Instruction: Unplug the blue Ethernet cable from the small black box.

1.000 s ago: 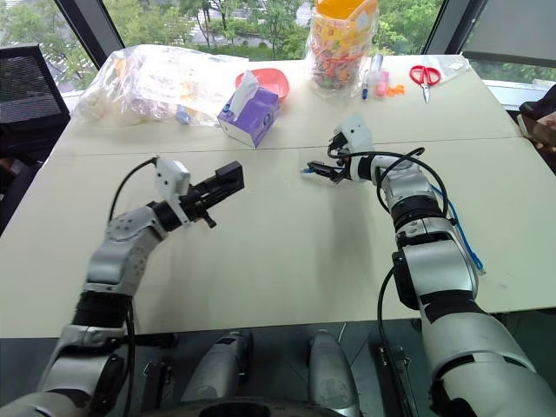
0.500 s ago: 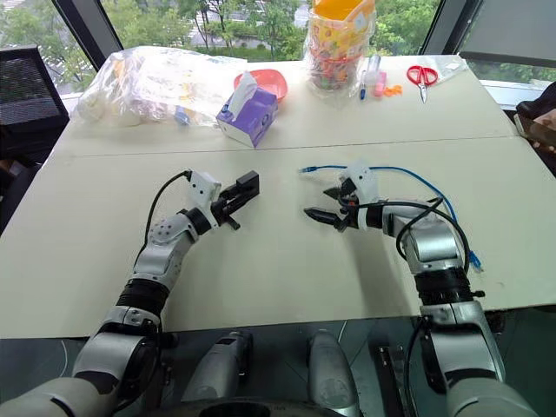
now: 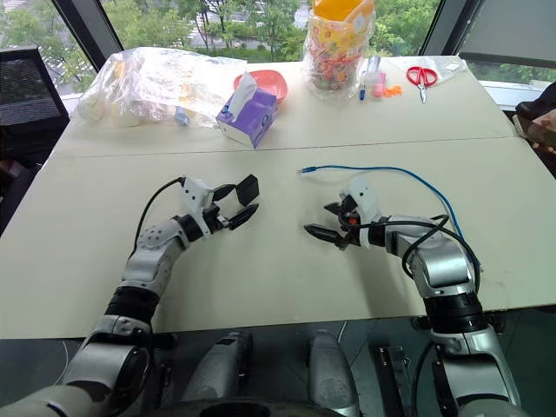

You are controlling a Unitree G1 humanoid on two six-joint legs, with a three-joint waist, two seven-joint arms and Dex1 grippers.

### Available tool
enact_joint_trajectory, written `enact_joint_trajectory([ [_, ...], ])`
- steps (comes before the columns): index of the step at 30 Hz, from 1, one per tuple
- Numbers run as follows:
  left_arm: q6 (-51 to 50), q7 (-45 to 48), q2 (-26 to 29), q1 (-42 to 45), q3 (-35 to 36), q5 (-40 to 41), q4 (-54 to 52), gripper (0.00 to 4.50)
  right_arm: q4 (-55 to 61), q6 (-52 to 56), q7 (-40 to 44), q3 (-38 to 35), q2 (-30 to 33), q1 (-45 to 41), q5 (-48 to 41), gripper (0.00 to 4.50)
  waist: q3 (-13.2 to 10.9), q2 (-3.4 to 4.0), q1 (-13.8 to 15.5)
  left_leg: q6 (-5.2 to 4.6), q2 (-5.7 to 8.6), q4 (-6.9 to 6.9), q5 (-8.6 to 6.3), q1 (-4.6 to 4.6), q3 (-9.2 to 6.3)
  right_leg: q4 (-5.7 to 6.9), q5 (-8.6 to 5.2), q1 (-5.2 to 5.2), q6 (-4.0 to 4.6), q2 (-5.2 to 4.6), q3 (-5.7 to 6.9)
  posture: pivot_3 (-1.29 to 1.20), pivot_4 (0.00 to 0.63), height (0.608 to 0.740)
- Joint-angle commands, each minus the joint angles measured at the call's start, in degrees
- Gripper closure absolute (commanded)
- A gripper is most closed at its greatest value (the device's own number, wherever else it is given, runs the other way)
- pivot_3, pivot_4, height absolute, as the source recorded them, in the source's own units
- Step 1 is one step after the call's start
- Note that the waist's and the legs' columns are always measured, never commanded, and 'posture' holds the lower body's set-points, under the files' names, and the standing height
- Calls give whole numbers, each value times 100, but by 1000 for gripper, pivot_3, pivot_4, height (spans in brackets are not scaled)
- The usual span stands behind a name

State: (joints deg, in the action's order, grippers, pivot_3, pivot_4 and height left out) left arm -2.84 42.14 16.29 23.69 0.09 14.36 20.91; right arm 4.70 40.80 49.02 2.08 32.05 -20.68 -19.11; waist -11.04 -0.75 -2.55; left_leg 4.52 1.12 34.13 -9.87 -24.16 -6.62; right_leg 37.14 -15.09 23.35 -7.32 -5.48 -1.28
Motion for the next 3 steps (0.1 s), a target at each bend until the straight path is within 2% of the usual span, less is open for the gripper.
enact_joint_trajectory([
  [1,-519,-31,352,-453,315,282,-1038,44,383,-131,7,-35,34,124,-105,353,0,0,2,0,0,0,0,1,0,0,0,-1,1,0,0,0,150,726],
  [3,-748,-100,521,-732,439,365,-1492,44,407,-161,-80,-71,-34,154,-119,353,0,0,1,0,-1,0,0,1,0,-1,-1,-1,2,0,-1,0,150,726],
])
